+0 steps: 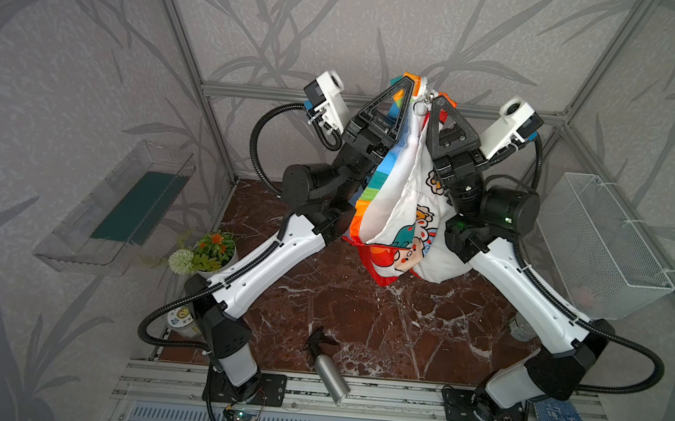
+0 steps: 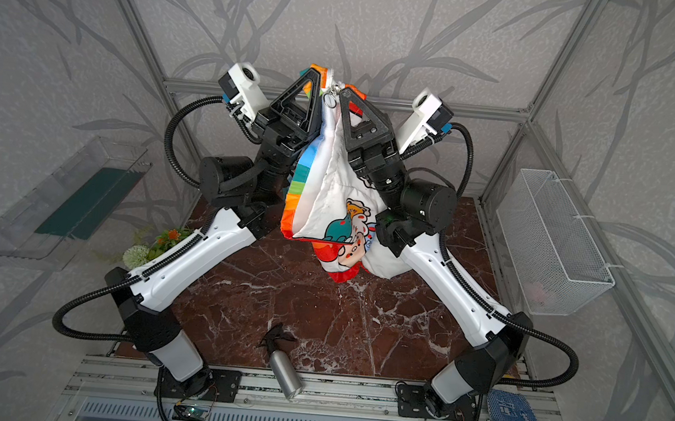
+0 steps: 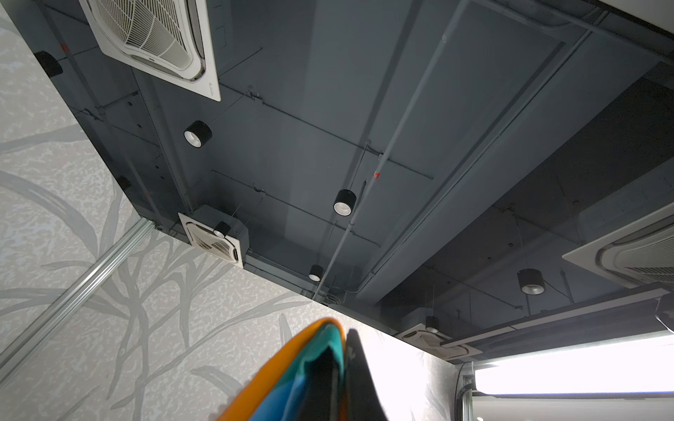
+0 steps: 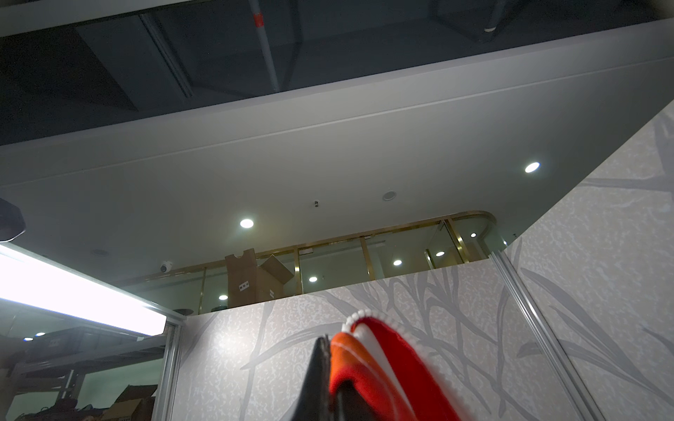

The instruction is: Zip up the jacket

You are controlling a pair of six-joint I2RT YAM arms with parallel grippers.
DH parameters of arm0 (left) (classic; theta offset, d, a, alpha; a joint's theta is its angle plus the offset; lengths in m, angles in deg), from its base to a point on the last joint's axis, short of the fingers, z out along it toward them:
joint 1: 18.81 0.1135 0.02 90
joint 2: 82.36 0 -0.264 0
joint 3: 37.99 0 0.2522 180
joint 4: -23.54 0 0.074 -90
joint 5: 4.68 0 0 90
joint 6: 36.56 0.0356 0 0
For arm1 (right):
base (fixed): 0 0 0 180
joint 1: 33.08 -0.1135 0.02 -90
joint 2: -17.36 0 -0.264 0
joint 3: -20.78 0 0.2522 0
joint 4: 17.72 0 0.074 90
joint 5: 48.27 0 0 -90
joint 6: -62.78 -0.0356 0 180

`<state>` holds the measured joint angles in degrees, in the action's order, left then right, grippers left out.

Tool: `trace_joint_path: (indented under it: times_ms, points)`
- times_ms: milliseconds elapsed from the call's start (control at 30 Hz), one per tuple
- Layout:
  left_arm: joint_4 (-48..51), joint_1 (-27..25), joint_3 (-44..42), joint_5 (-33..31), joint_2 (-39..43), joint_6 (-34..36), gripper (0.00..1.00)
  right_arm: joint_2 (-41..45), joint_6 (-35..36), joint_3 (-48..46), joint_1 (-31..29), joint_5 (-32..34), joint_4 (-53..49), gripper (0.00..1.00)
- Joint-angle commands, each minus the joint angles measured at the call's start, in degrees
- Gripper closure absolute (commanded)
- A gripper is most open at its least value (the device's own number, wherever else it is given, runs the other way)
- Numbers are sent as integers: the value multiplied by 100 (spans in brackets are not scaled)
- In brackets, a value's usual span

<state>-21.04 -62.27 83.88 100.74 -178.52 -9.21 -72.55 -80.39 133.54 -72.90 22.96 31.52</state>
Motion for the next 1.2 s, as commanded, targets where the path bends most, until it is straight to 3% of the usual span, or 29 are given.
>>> trace_joint_path:
  times_ms: [0, 1167]
  points:
    - [-270, -44, 192, 58, -9, -72, 100, -8, -62, 310, -27, -119, 275, 100]
    - [-388, -49, 184, -3, 40, -107, 100, -60, -71, 216, -27, -85, 249, 100]
